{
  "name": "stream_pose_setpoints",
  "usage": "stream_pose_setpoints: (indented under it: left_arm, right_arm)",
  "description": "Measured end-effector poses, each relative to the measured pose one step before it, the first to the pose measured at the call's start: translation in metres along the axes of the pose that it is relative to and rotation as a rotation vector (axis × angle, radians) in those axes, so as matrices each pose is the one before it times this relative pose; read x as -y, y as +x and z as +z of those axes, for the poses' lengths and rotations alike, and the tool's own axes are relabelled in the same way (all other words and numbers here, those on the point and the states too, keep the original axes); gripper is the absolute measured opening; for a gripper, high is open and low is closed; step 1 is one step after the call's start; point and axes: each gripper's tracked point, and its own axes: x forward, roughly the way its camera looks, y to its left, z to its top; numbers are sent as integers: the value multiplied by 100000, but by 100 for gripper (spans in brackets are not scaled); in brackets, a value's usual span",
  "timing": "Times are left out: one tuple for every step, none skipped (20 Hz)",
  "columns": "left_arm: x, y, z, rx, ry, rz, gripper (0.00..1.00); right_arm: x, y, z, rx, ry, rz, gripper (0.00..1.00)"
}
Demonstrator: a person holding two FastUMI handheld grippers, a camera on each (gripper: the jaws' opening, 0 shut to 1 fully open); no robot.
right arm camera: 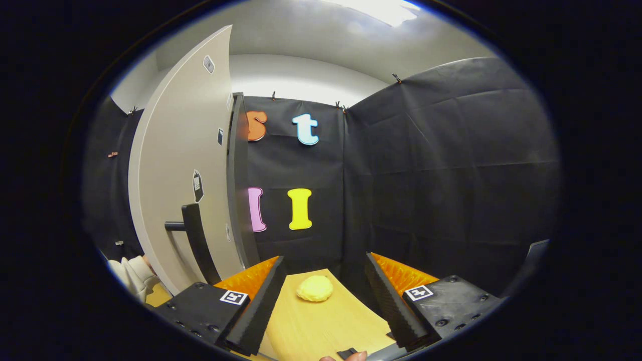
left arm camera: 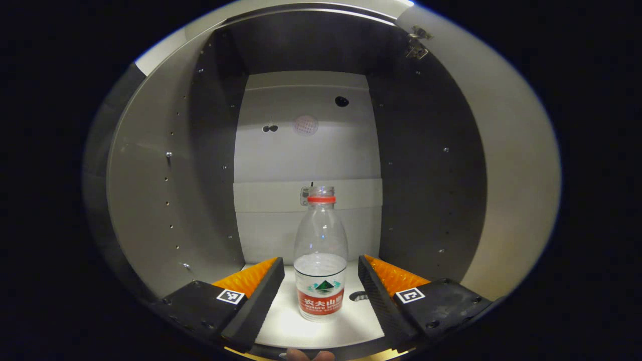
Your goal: Open the cabinet door with the right hand, grasp the bottle in the cabinet with the left hand and place it on the coaster, then close the cabinet door with the right hand.
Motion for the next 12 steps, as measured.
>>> stream_pose_setpoints:
  left_arm:
    - [290,622,-465,-729,-626,-1143,92]
    - [166,613,-444,-878,-176,-502,94]
    - [-52,541,-420,-552,316,-82,93]
    - [-162,514,-168,54,254,558,94]
    - [-279,338,-201,217,259,1437,94]
    - [-402,360,93,644,211,2024,94]
    - [-181,357,-18,585,42,733,94]
    - [123,348,-80,-86,-134,-980,94]
    - [98,108,-320,-802,24,-1491,93]
    - [-19,96,37,94,471,626,89]
    - [156,-63,-3,-227,143,-744,78]
    - [11,-252,35,-369,-278,-283,77]
  right_arm:
    - [210,-14,18,122,-561,-575,97]
    - [188,-14,120,341,-468,-410,98]
    - [109,-6,54,165,-185,-473,97]
    - [183,-16,-76,36,62,-719,97]
    - [217,141,-21,-115,166,-457,97]
    - [180,-1,13,-148,49,-458,97]
    - [82,63,-3,-74,-56,-200,97]
    - [-85,-104,-57,69,-207,-123,97]
    - [9,62,-20,-57,-347,-242,97]
    - [22,46,-1,-82,-248,-167,97]
    - [-72,-6,-13,-148,-106,124,97]
    - [-33,-12,-44,-97,-114,55,97]
